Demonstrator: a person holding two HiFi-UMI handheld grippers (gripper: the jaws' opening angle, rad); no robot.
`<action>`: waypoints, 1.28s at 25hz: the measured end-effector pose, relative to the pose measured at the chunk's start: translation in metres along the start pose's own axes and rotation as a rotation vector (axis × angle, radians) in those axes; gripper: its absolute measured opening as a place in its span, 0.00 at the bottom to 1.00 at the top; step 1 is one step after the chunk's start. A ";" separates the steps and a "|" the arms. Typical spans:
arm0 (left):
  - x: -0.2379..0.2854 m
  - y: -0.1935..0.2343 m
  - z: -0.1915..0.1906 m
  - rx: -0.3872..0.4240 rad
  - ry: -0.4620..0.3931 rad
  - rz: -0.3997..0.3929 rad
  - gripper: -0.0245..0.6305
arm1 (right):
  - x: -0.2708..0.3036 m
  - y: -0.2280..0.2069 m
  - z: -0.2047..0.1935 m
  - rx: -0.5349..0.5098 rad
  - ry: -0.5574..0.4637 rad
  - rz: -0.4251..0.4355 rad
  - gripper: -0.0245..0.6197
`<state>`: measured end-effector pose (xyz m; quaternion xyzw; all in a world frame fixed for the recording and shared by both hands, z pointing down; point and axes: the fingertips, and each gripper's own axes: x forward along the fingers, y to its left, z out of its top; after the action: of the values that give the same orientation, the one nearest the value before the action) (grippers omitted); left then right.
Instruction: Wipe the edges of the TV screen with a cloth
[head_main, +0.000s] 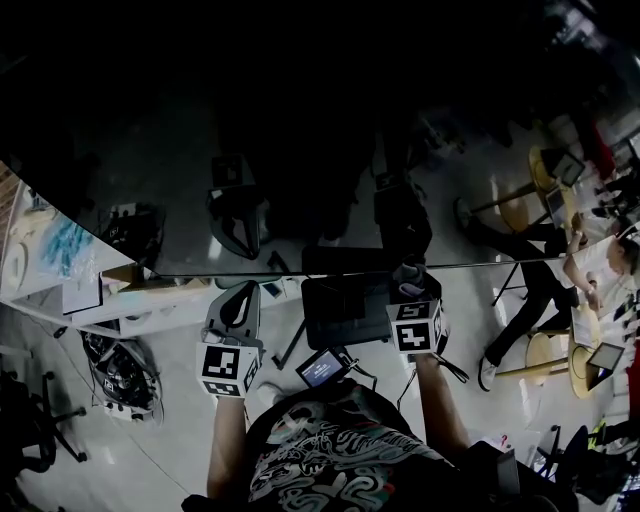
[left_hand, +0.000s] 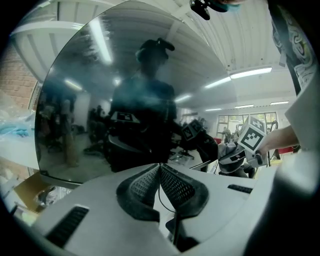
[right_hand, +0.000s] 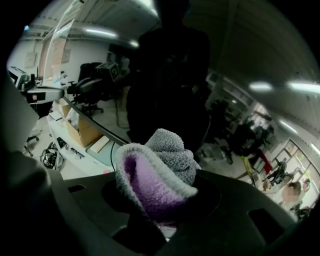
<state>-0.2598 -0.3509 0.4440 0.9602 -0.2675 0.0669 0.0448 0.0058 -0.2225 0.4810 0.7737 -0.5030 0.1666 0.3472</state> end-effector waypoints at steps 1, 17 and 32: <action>-0.002 0.001 -0.001 -0.002 0.001 -0.002 0.06 | -0.001 0.002 0.000 -0.003 0.007 -0.001 0.36; -0.021 0.015 -0.004 -0.003 -0.006 -0.008 0.06 | -0.001 0.034 0.012 -0.008 -0.005 0.037 0.36; -0.026 0.021 -0.003 0.004 -0.013 -0.036 0.06 | -0.003 0.059 0.024 -0.010 -0.004 0.052 0.36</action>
<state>-0.2931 -0.3551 0.4441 0.9653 -0.2504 0.0603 0.0424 -0.0501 -0.2524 0.4841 0.7591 -0.5244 0.1715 0.3454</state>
